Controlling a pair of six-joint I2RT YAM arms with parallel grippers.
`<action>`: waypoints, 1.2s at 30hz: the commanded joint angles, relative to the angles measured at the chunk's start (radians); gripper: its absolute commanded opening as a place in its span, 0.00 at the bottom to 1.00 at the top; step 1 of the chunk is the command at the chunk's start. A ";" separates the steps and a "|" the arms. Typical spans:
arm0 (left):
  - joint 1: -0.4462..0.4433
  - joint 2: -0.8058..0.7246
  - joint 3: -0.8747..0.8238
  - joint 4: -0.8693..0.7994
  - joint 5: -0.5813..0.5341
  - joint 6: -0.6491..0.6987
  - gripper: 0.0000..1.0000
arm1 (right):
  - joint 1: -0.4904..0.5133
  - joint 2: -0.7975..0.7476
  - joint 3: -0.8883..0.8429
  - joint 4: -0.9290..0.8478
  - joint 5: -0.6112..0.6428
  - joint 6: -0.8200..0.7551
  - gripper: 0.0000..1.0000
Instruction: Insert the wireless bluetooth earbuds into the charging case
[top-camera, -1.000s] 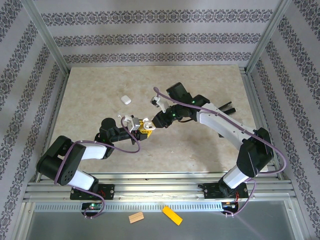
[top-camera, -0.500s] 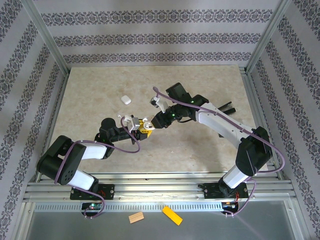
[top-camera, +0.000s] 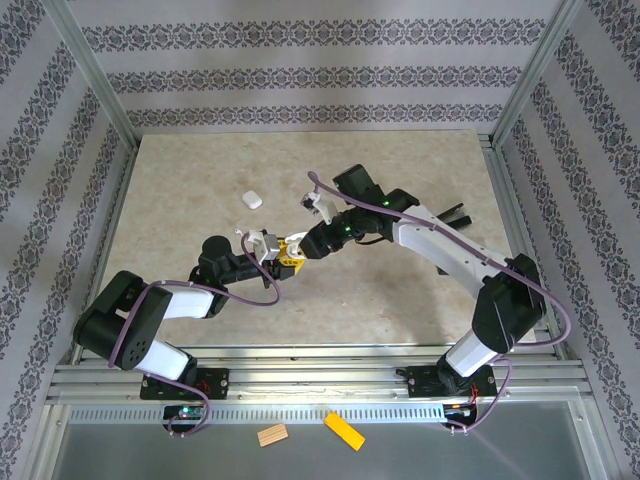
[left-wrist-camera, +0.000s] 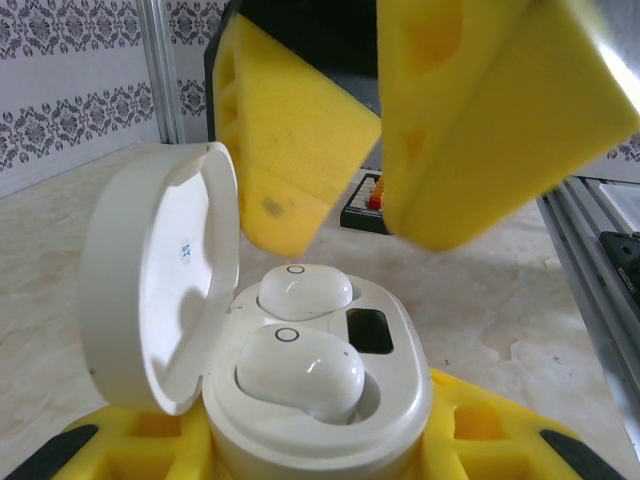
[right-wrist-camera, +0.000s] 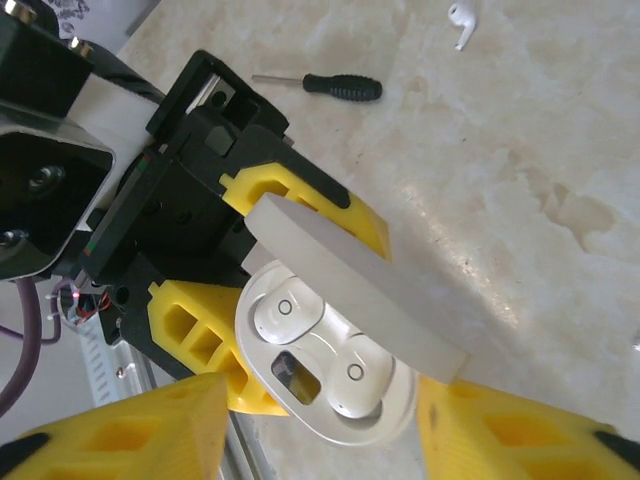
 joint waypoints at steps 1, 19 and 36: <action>0.008 -0.013 0.016 0.021 0.026 0.019 0.29 | -0.016 -0.067 -0.022 0.052 0.037 0.012 0.58; 0.008 -0.039 0.019 -0.034 0.043 0.067 0.29 | -0.020 0.080 0.112 0.041 0.145 0.232 0.68; 0.007 -0.035 0.019 0.007 -0.007 0.030 0.29 | -0.033 0.026 -0.010 0.167 0.037 0.304 0.69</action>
